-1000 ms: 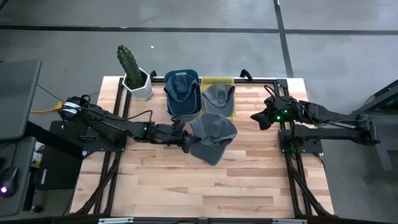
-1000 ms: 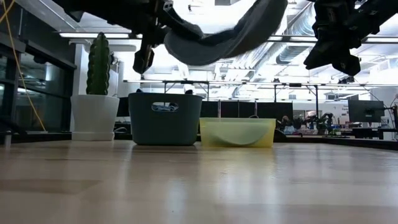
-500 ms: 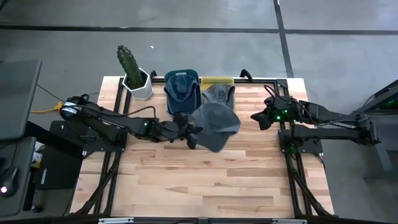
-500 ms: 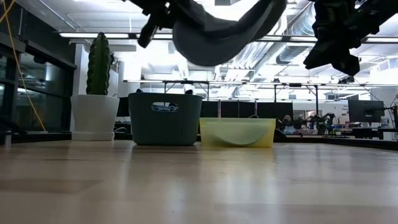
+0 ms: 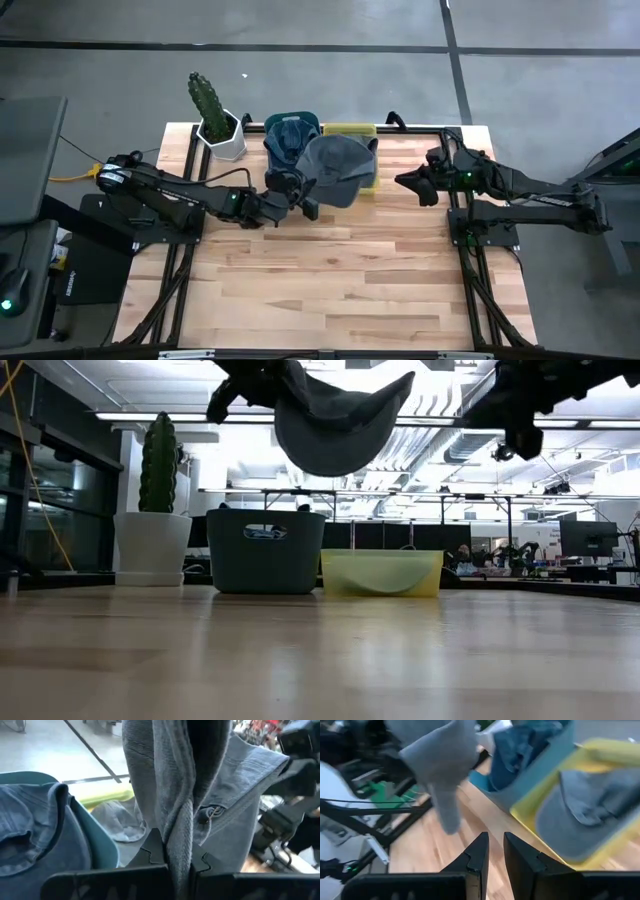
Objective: Pick & Place hat
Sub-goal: Put the gray cap into the yellow bin
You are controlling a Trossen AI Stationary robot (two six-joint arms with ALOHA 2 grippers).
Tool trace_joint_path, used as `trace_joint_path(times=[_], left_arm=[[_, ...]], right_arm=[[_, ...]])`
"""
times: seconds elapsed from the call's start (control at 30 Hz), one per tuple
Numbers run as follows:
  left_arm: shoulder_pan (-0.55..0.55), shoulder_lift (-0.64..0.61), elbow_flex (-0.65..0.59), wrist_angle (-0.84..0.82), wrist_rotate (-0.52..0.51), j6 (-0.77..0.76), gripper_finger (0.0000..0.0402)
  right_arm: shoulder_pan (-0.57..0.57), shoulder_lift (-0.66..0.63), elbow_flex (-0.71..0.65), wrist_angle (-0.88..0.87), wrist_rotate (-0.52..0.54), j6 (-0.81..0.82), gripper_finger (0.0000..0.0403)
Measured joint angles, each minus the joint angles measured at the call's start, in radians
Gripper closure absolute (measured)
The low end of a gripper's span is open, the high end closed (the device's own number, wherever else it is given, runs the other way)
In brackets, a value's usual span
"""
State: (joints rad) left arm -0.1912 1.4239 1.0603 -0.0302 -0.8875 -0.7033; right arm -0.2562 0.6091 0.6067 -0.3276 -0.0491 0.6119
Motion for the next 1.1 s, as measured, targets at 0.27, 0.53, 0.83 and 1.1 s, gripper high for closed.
trace_joint_path(times=[0.27, 0.53, 0.83, 1.1], left_arm=[[0.063, 0.0, 0.0, 0.08, 0.053, 0.044, 0.0401], [0.088, 0.0, 0.0, 0.097, 0.098, 0.06, 0.0401], [0.102, 0.0, 0.0, 0.104, 0.101, 0.071, 0.0401], [0.141, 0.0, 0.0, 0.109, 0.119, 0.086, 0.0401]], right_arm=[[0.0, 0.014, 0.0, 0.056, -0.038, -0.024, 0.0343], [0.0, 0.014, 0.0, 0.057, -0.032, -0.037, 0.0248], [0.0, 0.038, 0.0, 0.12, -0.021, -0.055, 0.0151], [0.0, 0.149, 0.0, 0.228, -0.021, -0.018, 0.0115]])
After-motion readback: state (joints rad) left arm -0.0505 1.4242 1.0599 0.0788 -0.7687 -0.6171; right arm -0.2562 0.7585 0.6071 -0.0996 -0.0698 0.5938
